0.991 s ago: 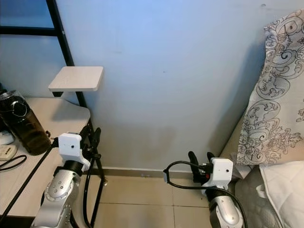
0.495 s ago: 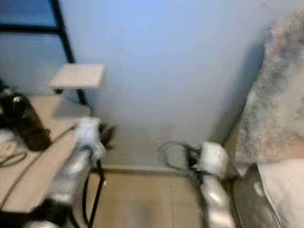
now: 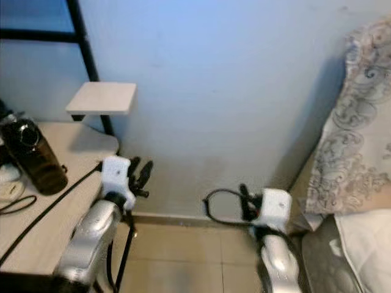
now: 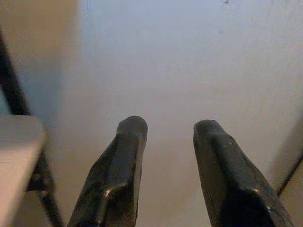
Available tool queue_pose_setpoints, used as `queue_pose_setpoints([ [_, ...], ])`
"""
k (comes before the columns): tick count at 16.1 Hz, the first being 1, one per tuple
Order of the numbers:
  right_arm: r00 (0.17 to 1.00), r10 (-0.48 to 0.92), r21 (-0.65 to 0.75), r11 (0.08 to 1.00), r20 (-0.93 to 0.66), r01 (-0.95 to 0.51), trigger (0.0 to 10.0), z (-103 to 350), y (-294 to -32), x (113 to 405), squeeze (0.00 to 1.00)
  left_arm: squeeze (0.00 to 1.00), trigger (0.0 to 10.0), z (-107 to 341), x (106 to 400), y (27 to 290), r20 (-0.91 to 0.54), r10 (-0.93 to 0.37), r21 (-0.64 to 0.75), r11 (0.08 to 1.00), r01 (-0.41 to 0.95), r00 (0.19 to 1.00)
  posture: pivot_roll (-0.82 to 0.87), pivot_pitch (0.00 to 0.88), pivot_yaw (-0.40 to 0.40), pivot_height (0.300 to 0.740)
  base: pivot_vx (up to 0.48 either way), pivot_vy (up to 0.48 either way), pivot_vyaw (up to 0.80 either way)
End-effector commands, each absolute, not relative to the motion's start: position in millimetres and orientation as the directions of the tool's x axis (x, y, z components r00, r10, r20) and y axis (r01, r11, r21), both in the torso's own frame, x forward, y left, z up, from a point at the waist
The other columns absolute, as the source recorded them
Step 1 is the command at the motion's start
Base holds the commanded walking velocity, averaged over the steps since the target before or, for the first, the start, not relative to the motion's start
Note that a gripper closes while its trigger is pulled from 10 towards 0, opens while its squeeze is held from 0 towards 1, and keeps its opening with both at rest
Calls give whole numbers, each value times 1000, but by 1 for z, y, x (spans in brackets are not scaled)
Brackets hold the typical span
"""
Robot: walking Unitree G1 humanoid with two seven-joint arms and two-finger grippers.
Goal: Clean up the room
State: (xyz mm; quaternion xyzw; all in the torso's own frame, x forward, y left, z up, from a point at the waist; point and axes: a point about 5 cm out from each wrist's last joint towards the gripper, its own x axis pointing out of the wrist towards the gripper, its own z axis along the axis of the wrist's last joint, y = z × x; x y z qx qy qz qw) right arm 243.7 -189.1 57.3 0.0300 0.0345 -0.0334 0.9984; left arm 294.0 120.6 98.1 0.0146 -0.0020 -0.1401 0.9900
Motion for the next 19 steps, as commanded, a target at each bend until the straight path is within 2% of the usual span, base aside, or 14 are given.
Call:
queue_pose_setpoints([
  [1,997,-50,67,996,-58,53,10000,58,-189,240,886,1000,10000,96,292,118,-26,-280,40,959,280,960,208,0,-16,740,0,0,0],
  [2,996,-58,85,994,-71,64,10000,55,-188,243,1000,1000,10000,93,292,114,-28,-303,37,952,303,953,210,0,-17,740,0,0,0],
  [6,989,-109,37,993,-98,113,10000,57,-190,255,1000,1000,10000,94,296,112,-20,-320,-27,947,319,947,206,0,-15,740,0,0,-300],
  [8,989,-107,43,993,-101,112,10000,58,-192,257,1000,1000,10000,96,297,110,-14,-340,35,940,341,940,203,0,-17,740,0,0,-763],
  [9,991,-99,37,994,-95,103,10000,59,-191,259,1000,0,10000,97,300,108,-9,-350,45,936,350,937,201,0,-12,740,0,-439,-756],
  [10,993,-81,27,996,-83,84,10000,60,-188,261,1000,0,10000,98,302,104,-8,-371,82,925,370,929,201,0,-12,740,0,-439,-763],
  [11,994,-75,2,997,-74,76,10000,62,-186,262,0,0,10000,99,303,101,-4,-387,70,920,386,922,195,0,-5,740,0,-439,-763],
  [14,993,-86,23,996,-75,88,10000,62,-185,263,0,0,10000,102,306,97,2,-431,29,902,431,902,185,0,3,740,81,-429,-765],
  [16,991,-108,14,994,-78,109,10000,60,-187,261,0,0,10000,94,311,100,-56,-416,80,904,420,908,174,0,10,740,0,0,-766],
  [19,990,-121,-12,993,-76,121,10000,59,-191,261,0,0,10000,97,314,100,-29,-424,80,902,425,905,170,0,7,740,0,0,-765],
])
